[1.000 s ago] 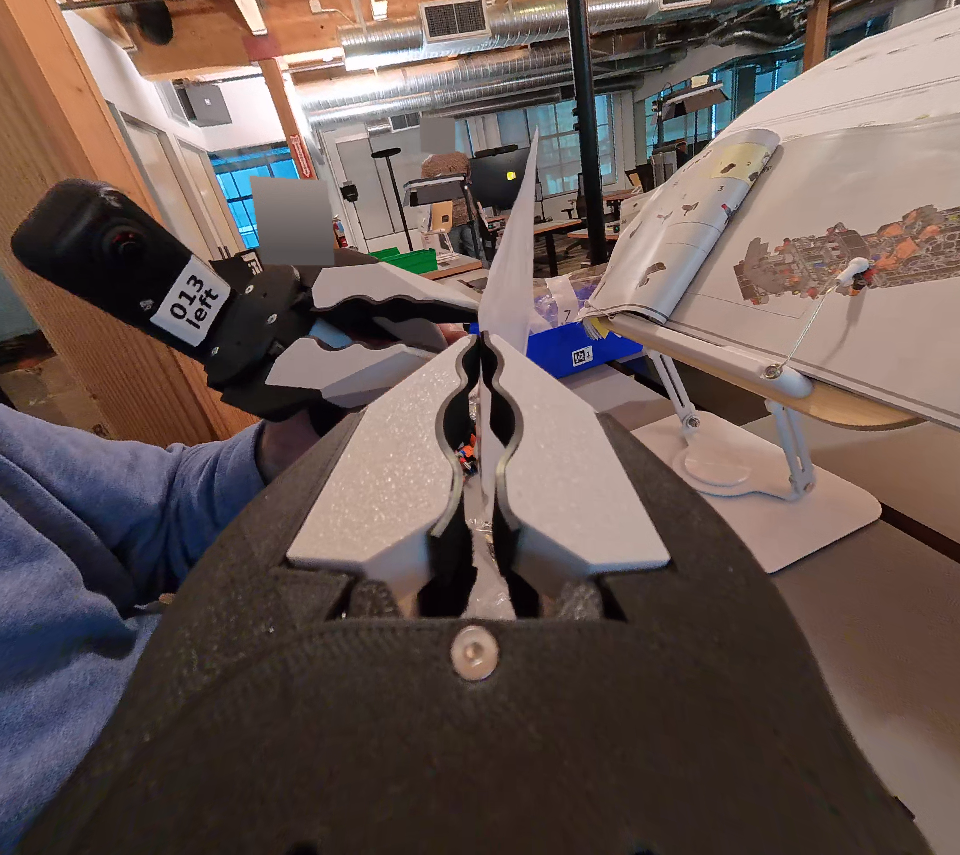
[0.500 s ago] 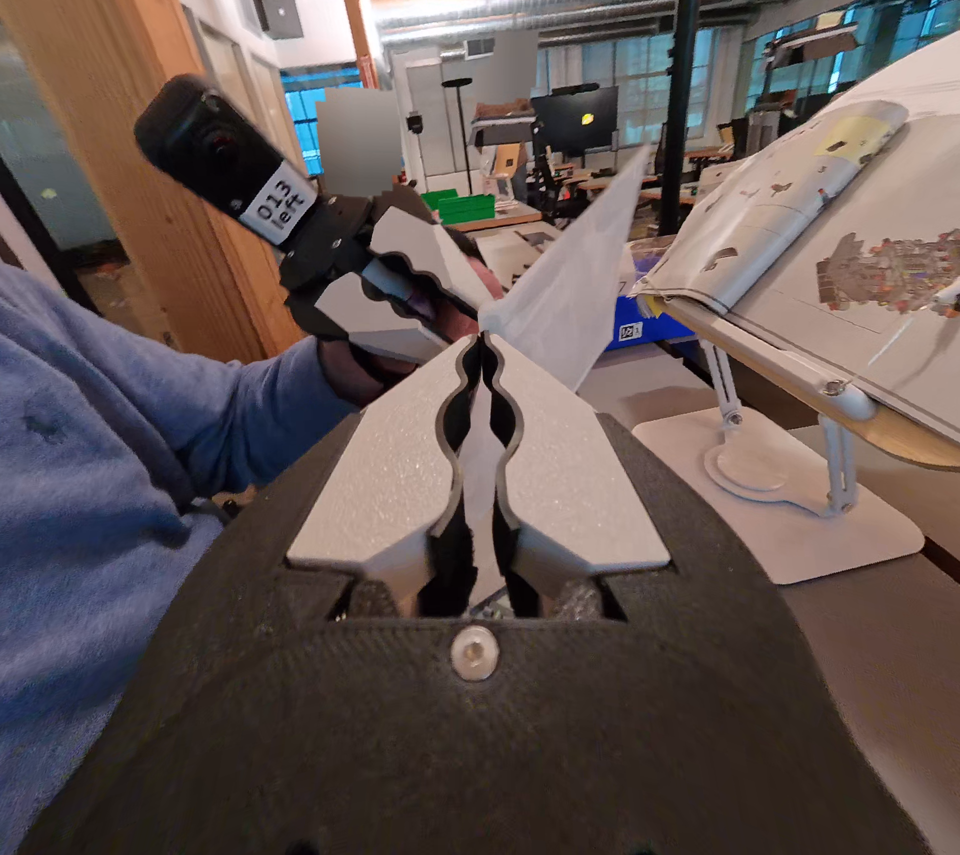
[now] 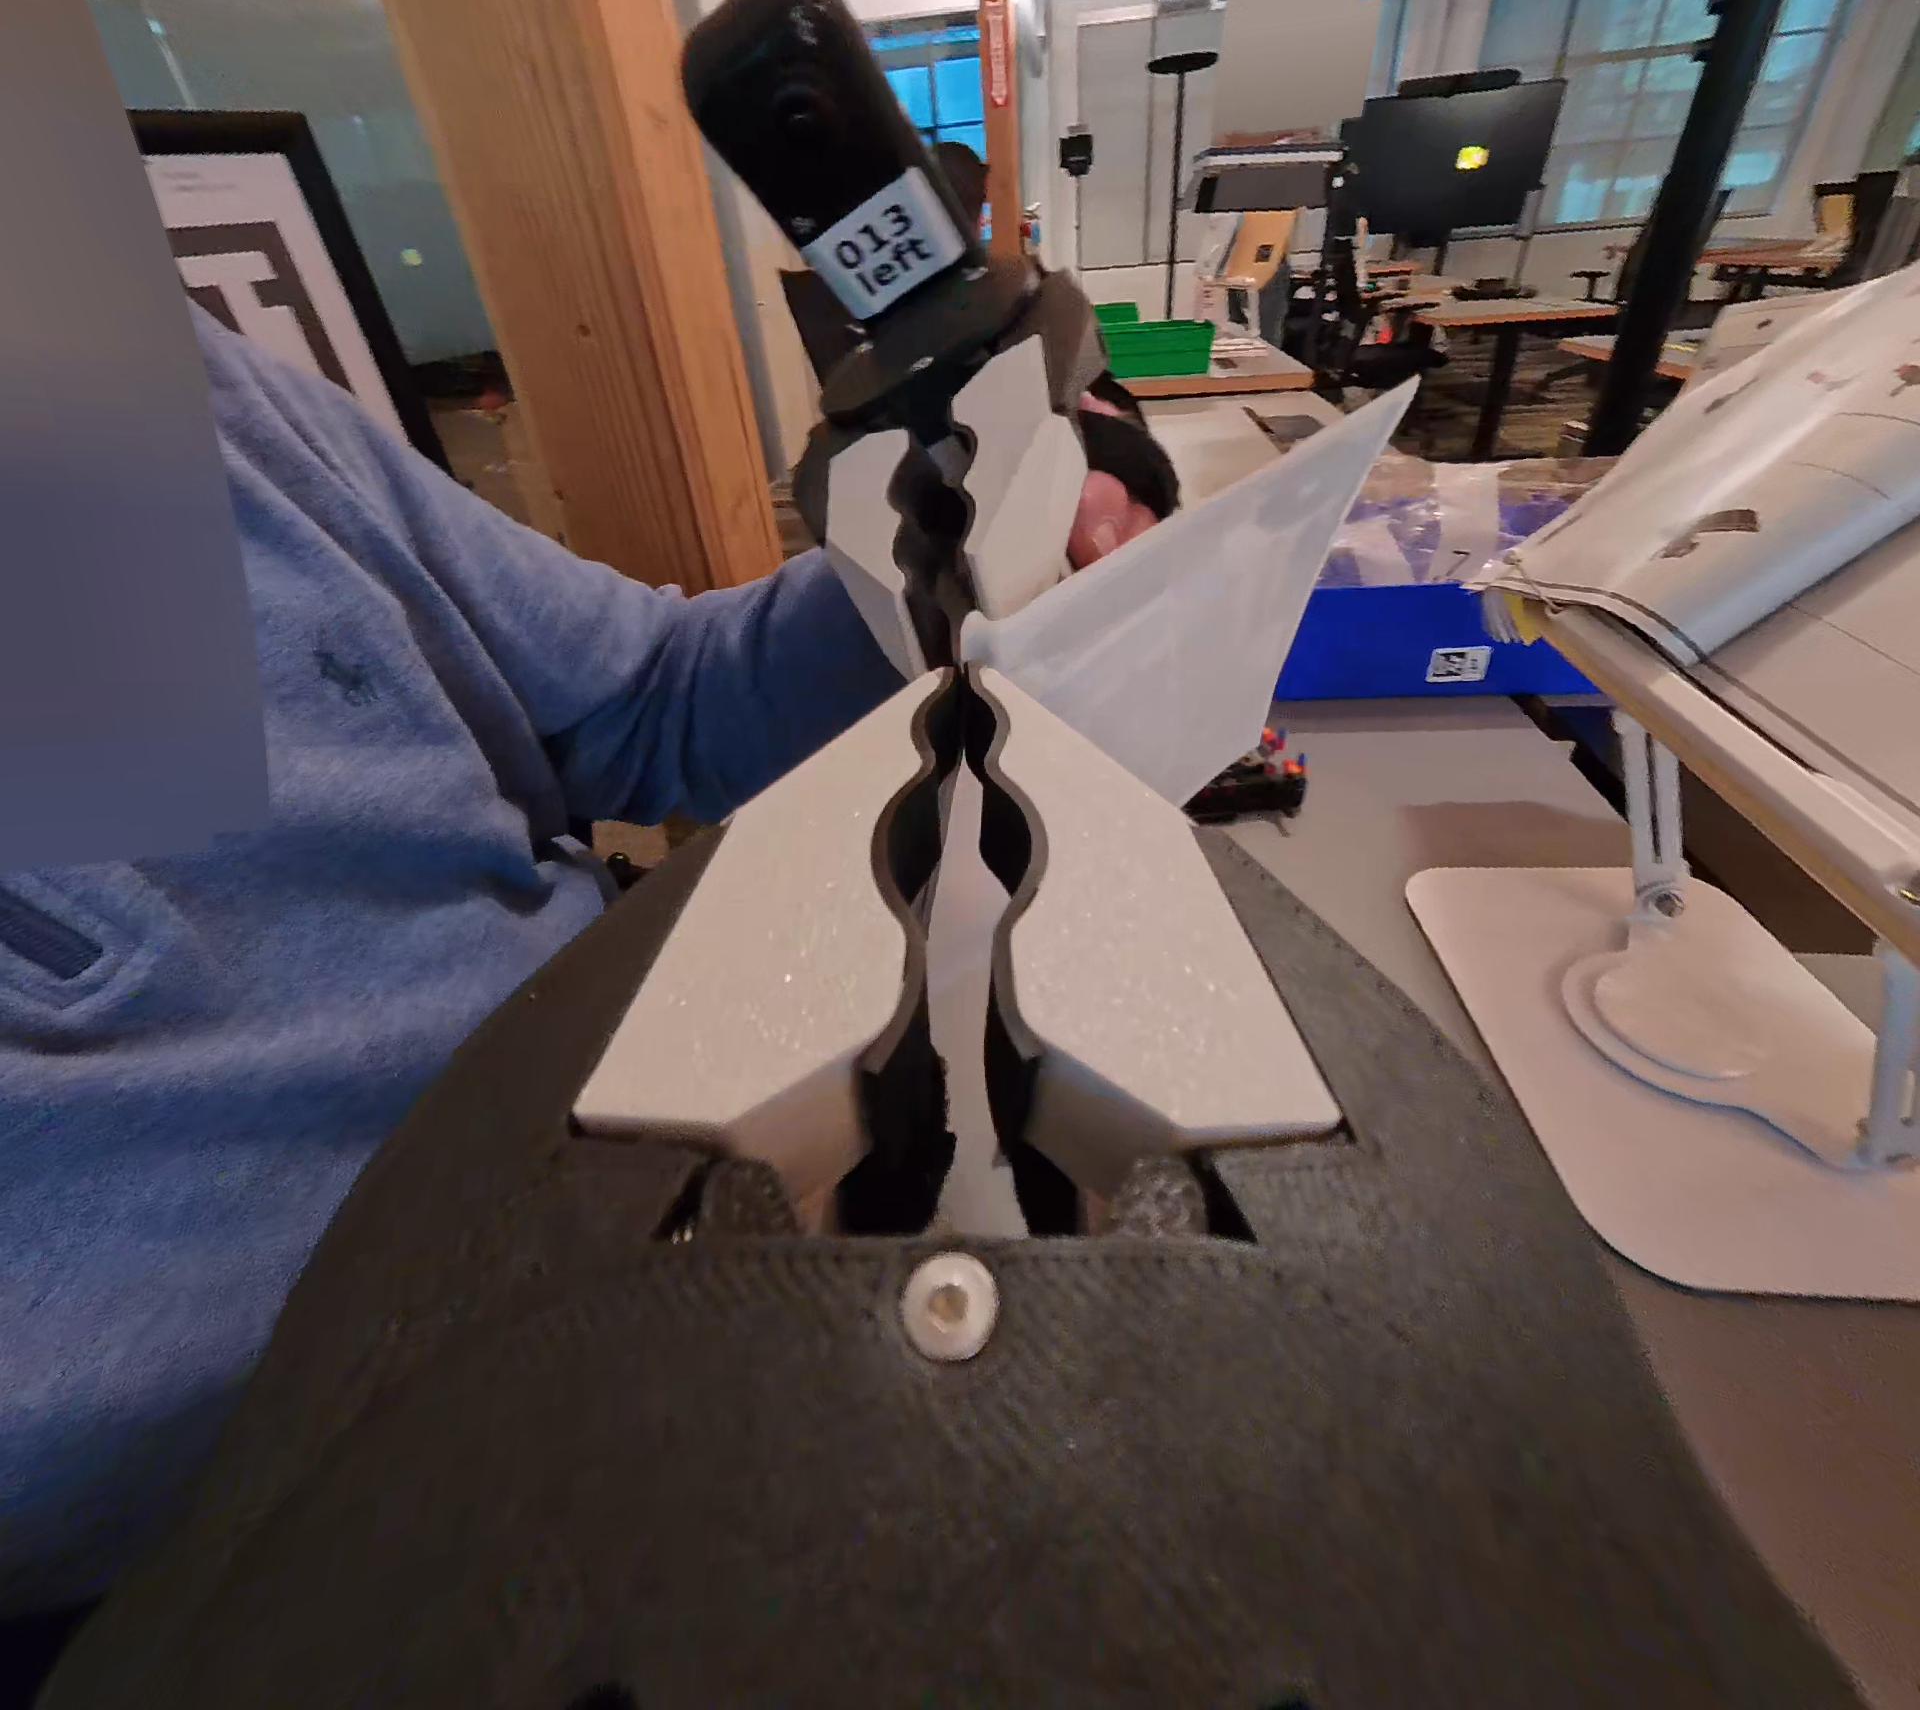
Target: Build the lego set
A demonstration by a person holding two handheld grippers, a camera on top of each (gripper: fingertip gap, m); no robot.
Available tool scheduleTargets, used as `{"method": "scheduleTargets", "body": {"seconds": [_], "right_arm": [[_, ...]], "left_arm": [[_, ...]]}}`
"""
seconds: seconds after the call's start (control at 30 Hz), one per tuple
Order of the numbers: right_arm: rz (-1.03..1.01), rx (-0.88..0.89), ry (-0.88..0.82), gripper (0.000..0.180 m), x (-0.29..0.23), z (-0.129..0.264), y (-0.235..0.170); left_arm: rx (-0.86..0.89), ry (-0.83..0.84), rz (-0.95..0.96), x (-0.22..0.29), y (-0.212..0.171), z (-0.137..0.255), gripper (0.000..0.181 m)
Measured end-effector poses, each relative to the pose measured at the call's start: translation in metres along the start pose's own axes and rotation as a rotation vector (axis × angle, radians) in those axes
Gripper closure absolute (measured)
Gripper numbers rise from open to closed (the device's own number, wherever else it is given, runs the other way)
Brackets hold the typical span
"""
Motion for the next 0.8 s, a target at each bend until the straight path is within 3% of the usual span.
{"method": "scheduleTargets", "body": {"seconds": [0.27, 0.8], "right_arm": [[0.018, 0.034, 0.082, 0.18, -0.001, 0.001, 0.0], [-0.006, 0.05, 0.05, 0.18, 0.002, 0.001, -0.003]], "left_arm": [[0.093, -0.154, 0.105, -0.01, 0.002, 0.0, 0.181], [0.126, -0.139, 0.138, -0.015, -0.002, 0.003, 0.181]]}}
Point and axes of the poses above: each gripper's, where its closed fingertips meet, z back along the fingers, y out of its top, x = y × z across the jaws, the point moved 10 cm from there along z, back along the fingers, and after that the axes turned 10 degrees about z, right-handed, at the moved point
